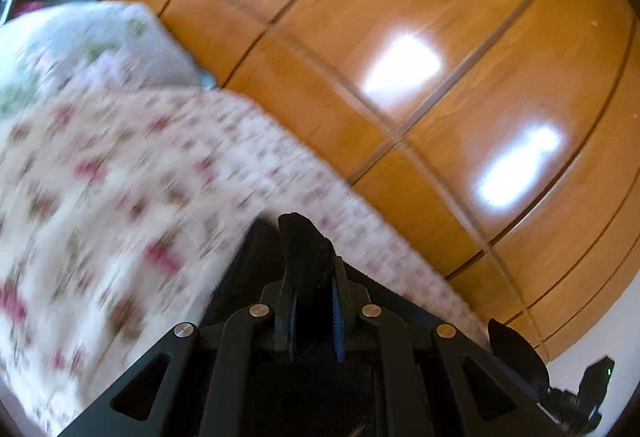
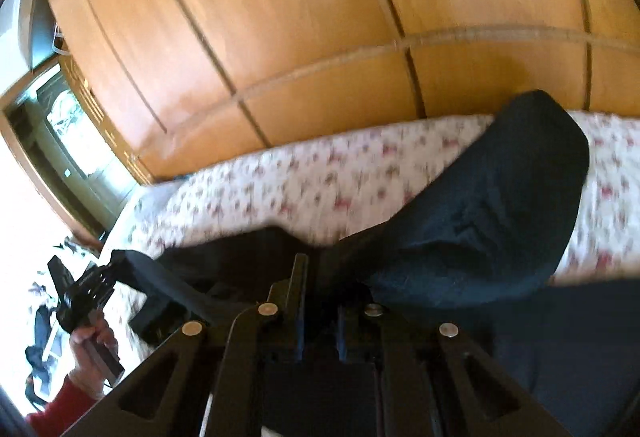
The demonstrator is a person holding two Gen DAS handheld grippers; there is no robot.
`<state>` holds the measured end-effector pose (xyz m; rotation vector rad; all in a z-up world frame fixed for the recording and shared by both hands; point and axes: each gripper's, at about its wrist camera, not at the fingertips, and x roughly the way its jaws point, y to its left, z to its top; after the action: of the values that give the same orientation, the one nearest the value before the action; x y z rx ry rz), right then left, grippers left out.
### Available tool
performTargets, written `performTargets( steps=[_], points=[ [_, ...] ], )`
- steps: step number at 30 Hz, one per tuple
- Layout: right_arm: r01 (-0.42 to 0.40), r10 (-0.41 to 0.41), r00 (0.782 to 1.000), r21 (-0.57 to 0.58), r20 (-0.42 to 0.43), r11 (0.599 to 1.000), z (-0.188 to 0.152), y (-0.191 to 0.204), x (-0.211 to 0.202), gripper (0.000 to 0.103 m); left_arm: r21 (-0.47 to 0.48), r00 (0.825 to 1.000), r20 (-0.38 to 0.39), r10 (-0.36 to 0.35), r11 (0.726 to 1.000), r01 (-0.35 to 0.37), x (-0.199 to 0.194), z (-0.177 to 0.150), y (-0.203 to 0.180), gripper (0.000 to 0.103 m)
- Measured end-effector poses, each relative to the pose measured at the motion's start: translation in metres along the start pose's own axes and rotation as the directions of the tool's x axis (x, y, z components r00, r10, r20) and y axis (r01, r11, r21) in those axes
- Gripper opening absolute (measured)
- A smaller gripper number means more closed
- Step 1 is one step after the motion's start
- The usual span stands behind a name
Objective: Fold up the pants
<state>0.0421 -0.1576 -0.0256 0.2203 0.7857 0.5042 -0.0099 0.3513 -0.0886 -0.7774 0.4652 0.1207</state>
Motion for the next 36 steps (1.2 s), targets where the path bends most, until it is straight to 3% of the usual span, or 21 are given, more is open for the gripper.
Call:
performTargets(
  steps=[4,7,12,18,22,23,25,27,28,29,33,36],
  points=[
    [0.037,-0.038,0.999,-0.009,-0.032,0.999,-0.054,-0.004,0.015,0.011,-0.043,1.0,-0.015,0.023,0.999,-0.023,-0.005,-0.03,0.027,0.014],
    [0.04,-0.038,0.998,0.04,-0.052,0.998,-0.076,-0.011,0.027,0.011,-0.085,1.0,0.014,-0.004,0.996,0.005,-0.016,-0.038,0.031,0.022],
    [0.057,-0.056,0.997,0.027,-0.046,0.998,-0.086,-0.015,0.034,0.011,-0.202,0.999,0.003,-0.039,0.979,0.039,-0.038,-0.043,0.031,0.058],
    [0.056,-0.055,0.998,0.031,-0.041,0.998,-0.086,-0.013,0.028,0.011,-0.378,0.98,-0.111,-0.163,0.919,0.11,-0.037,-0.044,0.035,0.07],
    [0.06,-0.058,0.997,0.042,-0.041,0.997,-0.087,-0.012,0.024,0.012,-0.496,0.977,-0.111,-0.181,0.862,0.103,-0.036,-0.042,0.04,0.072],
    [0.059,-0.057,0.998,0.048,-0.04,0.997,-0.086,-0.013,0.022,0.012,-0.505,0.979,-0.111,-0.17,0.858,0.092,-0.036,-0.041,0.04,0.073],
    [0.055,-0.053,0.998,0.056,-0.04,0.997,-0.086,-0.014,0.021,0.012,-0.477,0.982,-0.163,-0.098,0.879,0.009,-0.03,-0.038,0.037,0.063],
    [0.052,-0.05,0.998,0.051,-0.046,0.997,-0.085,-0.015,0.024,0.011,-0.363,0.978,-0.203,-0.047,0.931,-0.031,-0.021,-0.034,0.027,0.014],
    [0.054,-0.052,0.997,0.04,-0.05,0.998,-0.083,-0.014,0.026,0.011,-0.308,0.975,-0.221,0.012,0.948,-0.081,-0.018,-0.031,0.02,0.012],
    [0.059,-0.058,0.997,0.021,-0.055,0.998,-0.08,-0.011,0.027,0.01,-0.28,0.976,-0.216,0.025,0.956,-0.086,-0.017,-0.029,0.016,0.01],
    [0.062,-0.062,0.998,-0.04,-0.004,0.997,-0.056,0.003,0.023,0.009,-0.22,0.991,-0.134,-0.023,0.975,-0.007,-0.022,-0.006,-0.003,0.009],
    [0.028,-0.027,0.996,-0.015,0.082,0.999,-0.034,0.007,0.003,0.009,-0.164,0.998,-0.056,-0.041,0.986,0.031,-0.034,0.005,-0.015,0.009]
  ],
)
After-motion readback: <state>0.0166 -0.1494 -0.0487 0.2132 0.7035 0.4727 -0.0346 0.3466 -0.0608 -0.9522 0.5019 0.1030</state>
